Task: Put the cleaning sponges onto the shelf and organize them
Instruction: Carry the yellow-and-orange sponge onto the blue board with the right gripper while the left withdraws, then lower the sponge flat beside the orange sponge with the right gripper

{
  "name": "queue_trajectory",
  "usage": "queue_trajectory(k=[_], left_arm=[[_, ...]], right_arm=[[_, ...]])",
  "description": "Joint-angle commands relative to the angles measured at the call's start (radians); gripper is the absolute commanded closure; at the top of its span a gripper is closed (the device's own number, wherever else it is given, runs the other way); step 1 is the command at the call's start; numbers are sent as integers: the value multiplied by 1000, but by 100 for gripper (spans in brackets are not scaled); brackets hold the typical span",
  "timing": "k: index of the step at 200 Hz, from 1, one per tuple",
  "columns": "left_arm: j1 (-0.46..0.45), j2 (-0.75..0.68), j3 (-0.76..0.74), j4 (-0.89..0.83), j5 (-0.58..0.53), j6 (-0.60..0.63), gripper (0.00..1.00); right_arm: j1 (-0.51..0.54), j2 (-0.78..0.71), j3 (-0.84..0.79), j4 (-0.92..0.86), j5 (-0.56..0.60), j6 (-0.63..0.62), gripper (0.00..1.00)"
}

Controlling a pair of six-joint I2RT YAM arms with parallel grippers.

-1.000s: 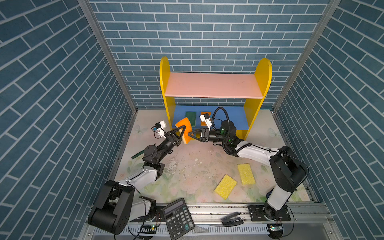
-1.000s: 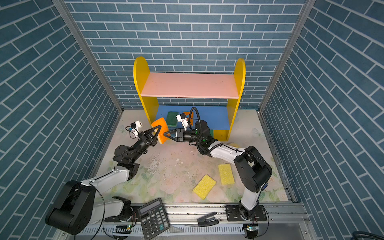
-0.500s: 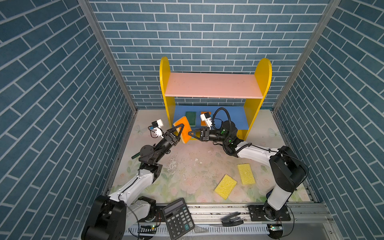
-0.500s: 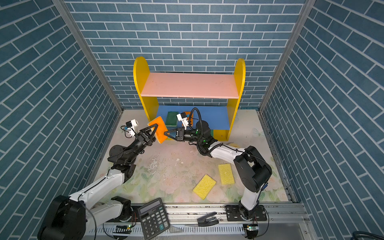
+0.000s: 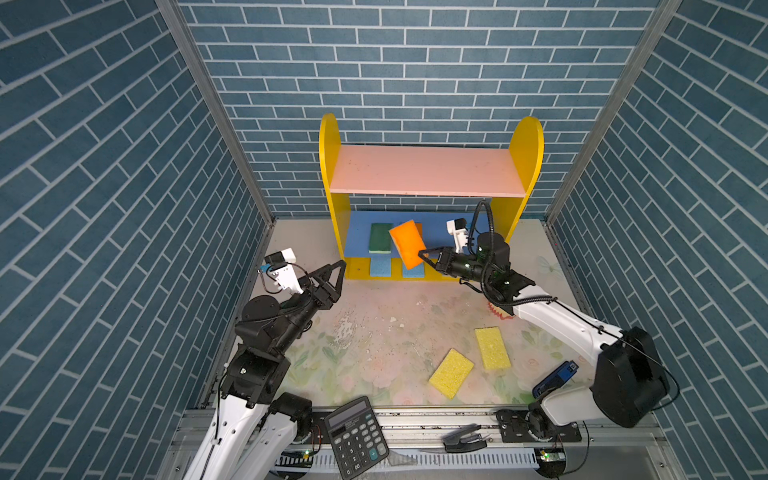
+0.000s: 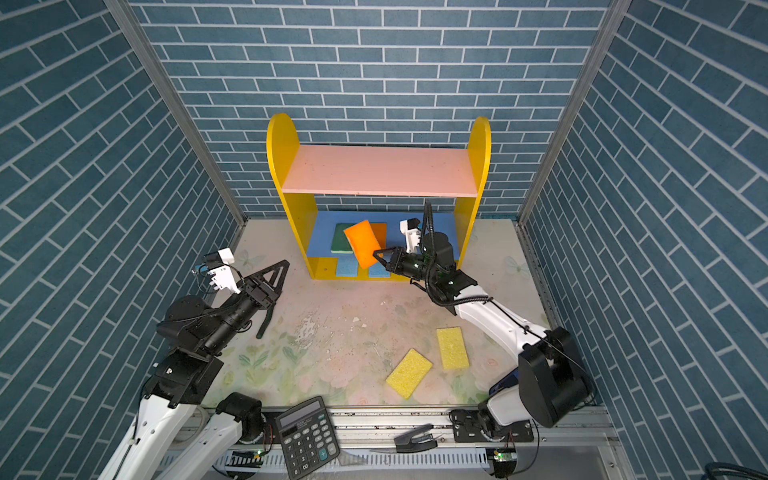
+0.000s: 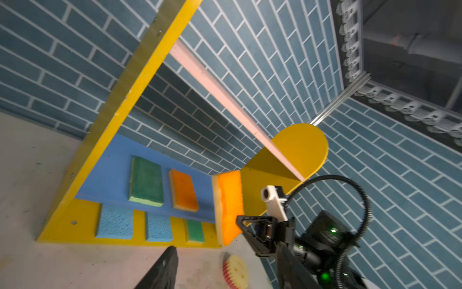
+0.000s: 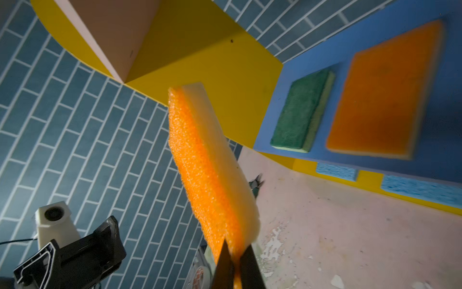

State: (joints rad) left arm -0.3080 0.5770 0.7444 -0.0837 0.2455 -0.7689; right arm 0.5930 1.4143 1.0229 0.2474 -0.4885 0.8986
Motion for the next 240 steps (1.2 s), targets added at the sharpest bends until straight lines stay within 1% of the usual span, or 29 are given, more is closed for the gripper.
queue_trajectory(k=[1, 21, 33, 42, 69, 129, 177, 208, 240], left_arm=[[-3, 35, 5, -181, -65, 77, 37], [-3, 55, -1, -145, -37, 70, 39], [-3, 55, -8, -124, -34, 68, 38], [-3, 54, -5, -122, -36, 70, 39], [-3, 55, 6, -134, -41, 84, 39], [-3, 30, -6, -180, -73, 107, 39], [-3, 32, -7, -183, -71, 121, 38], [-3, 37, -7, -191, -75, 131, 38], [-3, 36, -10, -197, -75, 137, 38]], right_arm=[[-19, -70, 13, -278, 250, -151, 100], [-50, -93, 22, -350, 346, -151, 100], [-67, -88, 41, -407, 394, -139, 100], [-76, -79, 54, -442, 452, -127, 100], [-98, -34, 80, -431, 486, -97, 100], [-132, 81, 162, -373, 468, -51, 100], [-156, 155, 178, -305, 453, 52, 100], [-158, 218, 224, -302, 420, 77, 100], [-159, 255, 261, -333, 423, 82, 100]])
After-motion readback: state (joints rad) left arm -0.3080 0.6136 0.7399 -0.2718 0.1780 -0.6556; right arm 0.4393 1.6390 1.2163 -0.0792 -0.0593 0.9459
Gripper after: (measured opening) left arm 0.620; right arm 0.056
